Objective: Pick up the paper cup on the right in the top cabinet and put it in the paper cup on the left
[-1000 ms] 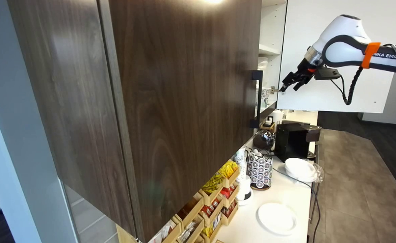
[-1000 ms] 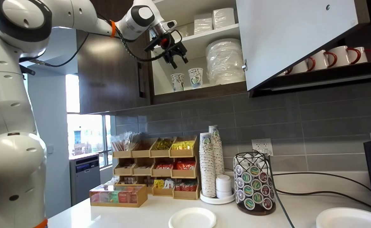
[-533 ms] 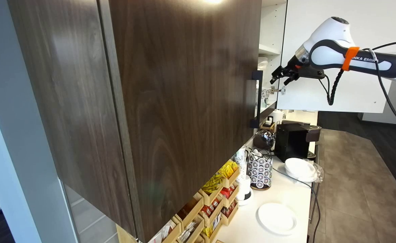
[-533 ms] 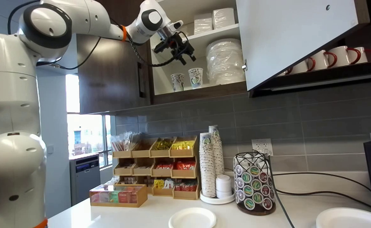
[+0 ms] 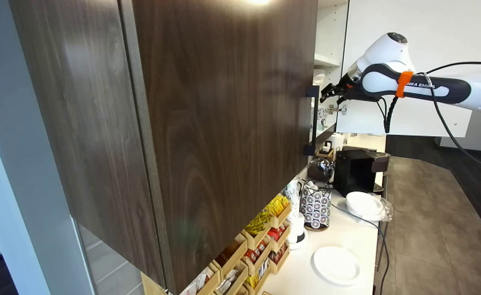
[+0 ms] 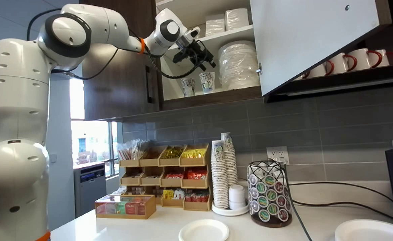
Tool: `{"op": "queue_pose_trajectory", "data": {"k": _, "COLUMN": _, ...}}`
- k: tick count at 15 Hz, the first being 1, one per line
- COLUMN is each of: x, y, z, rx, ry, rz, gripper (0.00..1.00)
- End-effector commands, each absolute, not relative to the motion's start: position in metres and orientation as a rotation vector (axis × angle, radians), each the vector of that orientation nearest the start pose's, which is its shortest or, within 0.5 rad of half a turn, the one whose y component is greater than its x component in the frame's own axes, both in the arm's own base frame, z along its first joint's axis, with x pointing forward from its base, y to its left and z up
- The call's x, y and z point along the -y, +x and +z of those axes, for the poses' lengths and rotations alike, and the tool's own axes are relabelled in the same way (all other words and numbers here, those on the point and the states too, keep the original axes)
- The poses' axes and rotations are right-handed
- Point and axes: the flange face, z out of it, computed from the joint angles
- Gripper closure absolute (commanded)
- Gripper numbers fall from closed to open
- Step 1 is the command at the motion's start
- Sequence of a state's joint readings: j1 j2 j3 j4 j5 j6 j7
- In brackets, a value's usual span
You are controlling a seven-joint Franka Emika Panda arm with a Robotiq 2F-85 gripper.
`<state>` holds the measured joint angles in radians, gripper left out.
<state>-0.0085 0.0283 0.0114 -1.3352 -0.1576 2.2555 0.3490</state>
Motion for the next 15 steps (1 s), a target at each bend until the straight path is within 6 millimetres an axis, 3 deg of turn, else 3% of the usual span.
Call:
{"op": "queue_pose_trajectory", "data": {"k": 1, "x": 0.005, "y": 0.600, "z": 0.801, "rx": -0.494, "ry": -2.839, "rz": -1.365, "gripper": 0.00}}
{"op": "queue_pose_trajectory", "data": {"k": 2, "x": 0.006, "y": 0.602, "z": 0.798, "rx": -0.500, "ry": -2.855, "rz": -1.348, "gripper": 0.06}}
{"op": "queue_pose_trajectory", "data": {"k": 3, "x": 0.006, "y": 0.602, "z": 0.796, "rx": -0.500, "ry": -2.867, "rz": -1.336, "gripper": 0.26}}
{"op": "queue_pose_trajectory", "data": {"k": 5, "x": 0.007, "y": 0.603, "z": 0.792, "rx": -0.498, "ry": -2.894, "rz": -1.288, "gripper": 0.30}}
{"op": "queue_pose_trajectory", "data": {"k": 9, "x": 0.008, "y": 0.602, "z": 0.786, "rx": -0.509, "ry": -2.931, "rz": -1.196, "gripper": 0.62}}
{"op": "queue_pose_trajectory", "data": {"k": 13, "x": 0.010, "y": 0.594, "z": 0.806, "rx": -0.522, "ry": -2.857, "rz": -1.204, "gripper": 0.94}}
{"op": "queue_pose_trajectory", "data": {"k": 15, "x": 0.012, "y": 0.589, "z": 0.817, "rx": -0.533, "ry": -2.827, "rz": -1.223, "gripper": 1.00}}
